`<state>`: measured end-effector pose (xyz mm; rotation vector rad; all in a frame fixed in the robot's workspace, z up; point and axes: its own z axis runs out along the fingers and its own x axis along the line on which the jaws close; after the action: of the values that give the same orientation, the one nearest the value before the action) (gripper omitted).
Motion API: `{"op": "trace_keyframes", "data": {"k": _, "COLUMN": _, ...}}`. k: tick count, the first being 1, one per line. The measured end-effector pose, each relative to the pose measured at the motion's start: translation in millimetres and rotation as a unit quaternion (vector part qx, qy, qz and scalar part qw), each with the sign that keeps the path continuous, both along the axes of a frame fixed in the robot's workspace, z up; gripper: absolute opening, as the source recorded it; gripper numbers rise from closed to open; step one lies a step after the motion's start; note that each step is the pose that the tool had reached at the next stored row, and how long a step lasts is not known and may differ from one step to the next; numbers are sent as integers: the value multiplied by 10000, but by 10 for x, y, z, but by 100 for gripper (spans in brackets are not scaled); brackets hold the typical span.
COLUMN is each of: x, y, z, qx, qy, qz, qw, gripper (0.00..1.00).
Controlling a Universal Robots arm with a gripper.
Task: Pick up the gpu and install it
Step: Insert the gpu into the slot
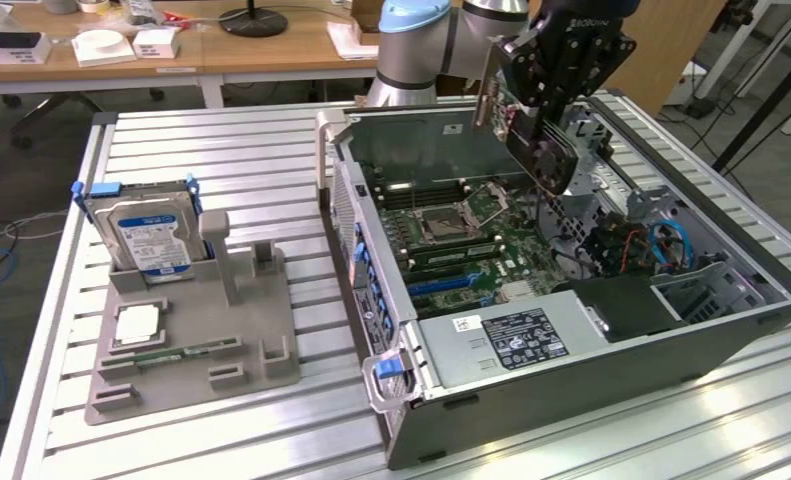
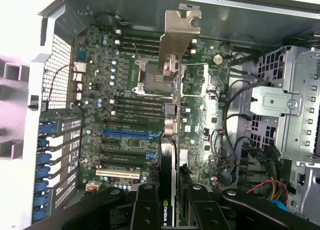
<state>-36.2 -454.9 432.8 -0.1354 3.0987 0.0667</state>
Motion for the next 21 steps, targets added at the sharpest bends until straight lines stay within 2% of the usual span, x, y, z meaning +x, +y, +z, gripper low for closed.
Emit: {"op": "trace_keyframes", "data": {"k": 21, "x": 0, "y": 0, "z": 0, "qx": 0, "qy": 0, "qz": 431, "qw": 9991, "gripper": 26}}
